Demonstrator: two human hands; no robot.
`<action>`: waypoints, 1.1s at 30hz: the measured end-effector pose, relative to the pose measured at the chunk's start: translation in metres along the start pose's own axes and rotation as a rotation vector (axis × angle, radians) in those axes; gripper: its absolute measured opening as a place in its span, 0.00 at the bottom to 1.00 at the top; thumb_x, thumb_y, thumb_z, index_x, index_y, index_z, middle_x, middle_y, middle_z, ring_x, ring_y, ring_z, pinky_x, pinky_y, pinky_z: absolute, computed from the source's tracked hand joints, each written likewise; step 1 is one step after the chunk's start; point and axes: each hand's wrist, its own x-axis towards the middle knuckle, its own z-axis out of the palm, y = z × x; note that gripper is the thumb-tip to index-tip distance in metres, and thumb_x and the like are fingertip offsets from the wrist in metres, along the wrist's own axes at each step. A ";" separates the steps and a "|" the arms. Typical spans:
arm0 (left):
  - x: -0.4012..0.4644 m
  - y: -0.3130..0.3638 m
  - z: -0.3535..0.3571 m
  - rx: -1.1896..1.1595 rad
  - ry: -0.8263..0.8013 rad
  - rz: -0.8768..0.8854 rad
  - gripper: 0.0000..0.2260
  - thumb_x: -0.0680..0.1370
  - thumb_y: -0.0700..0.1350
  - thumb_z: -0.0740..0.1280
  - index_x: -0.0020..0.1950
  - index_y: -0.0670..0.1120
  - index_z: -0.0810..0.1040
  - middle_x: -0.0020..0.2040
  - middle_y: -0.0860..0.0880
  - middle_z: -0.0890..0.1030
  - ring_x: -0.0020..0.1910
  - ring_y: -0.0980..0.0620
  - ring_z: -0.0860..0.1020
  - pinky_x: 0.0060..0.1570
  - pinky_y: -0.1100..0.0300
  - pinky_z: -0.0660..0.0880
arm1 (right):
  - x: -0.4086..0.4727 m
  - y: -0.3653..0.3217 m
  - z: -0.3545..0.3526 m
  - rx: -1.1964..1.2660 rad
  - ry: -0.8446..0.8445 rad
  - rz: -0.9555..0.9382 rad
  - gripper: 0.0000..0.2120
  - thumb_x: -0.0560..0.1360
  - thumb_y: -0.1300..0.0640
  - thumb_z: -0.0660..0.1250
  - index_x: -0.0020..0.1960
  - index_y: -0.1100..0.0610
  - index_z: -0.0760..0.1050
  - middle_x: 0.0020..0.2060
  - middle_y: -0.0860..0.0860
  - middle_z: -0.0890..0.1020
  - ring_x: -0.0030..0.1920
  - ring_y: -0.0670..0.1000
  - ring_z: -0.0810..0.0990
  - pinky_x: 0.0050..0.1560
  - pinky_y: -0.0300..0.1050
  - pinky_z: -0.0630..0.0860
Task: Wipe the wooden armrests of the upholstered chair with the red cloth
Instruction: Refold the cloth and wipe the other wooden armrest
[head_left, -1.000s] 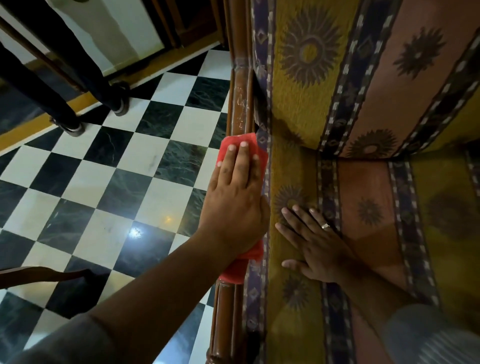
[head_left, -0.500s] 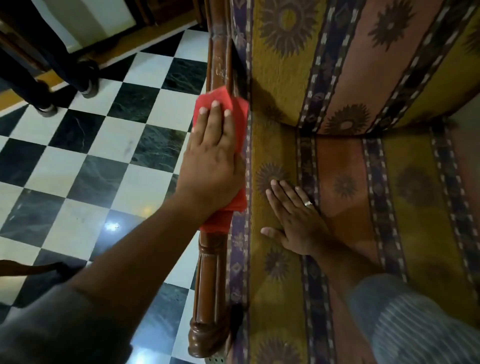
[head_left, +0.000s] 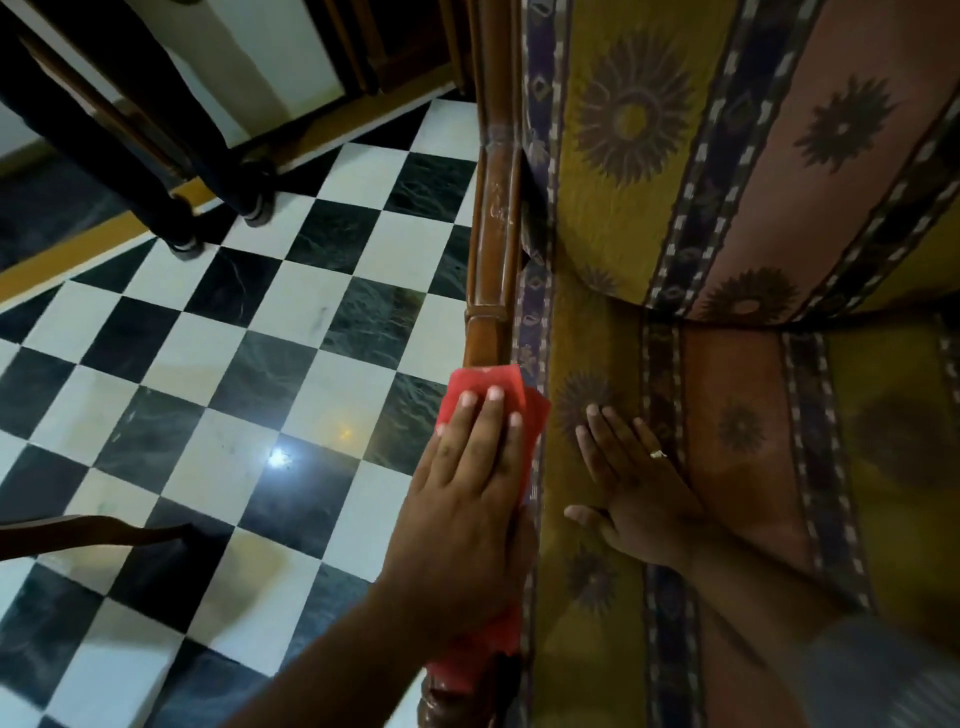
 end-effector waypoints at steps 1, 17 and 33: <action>0.010 -0.005 -0.001 0.016 -0.014 0.015 0.33 0.80 0.57 0.56 0.81 0.45 0.51 0.82 0.43 0.50 0.81 0.44 0.45 0.75 0.43 0.44 | 0.006 0.008 -0.006 -0.031 -0.025 -0.063 0.46 0.76 0.27 0.52 0.78 0.64 0.57 0.79 0.62 0.57 0.79 0.61 0.55 0.75 0.63 0.58; 0.230 -0.065 -0.034 0.135 -0.007 -0.026 0.44 0.75 0.68 0.52 0.81 0.41 0.44 0.82 0.40 0.47 0.81 0.43 0.43 0.79 0.45 0.47 | 0.074 0.053 -0.005 -0.058 -0.091 -0.142 0.54 0.71 0.20 0.49 0.80 0.60 0.48 0.81 0.60 0.48 0.81 0.60 0.46 0.78 0.63 0.52; 0.226 -0.054 -0.032 0.091 0.044 -0.157 0.48 0.75 0.70 0.55 0.81 0.40 0.42 0.82 0.39 0.46 0.81 0.42 0.43 0.79 0.44 0.48 | 0.073 0.051 -0.001 -0.008 -0.046 -0.139 0.54 0.71 0.21 0.53 0.80 0.61 0.52 0.81 0.60 0.52 0.81 0.60 0.50 0.77 0.63 0.56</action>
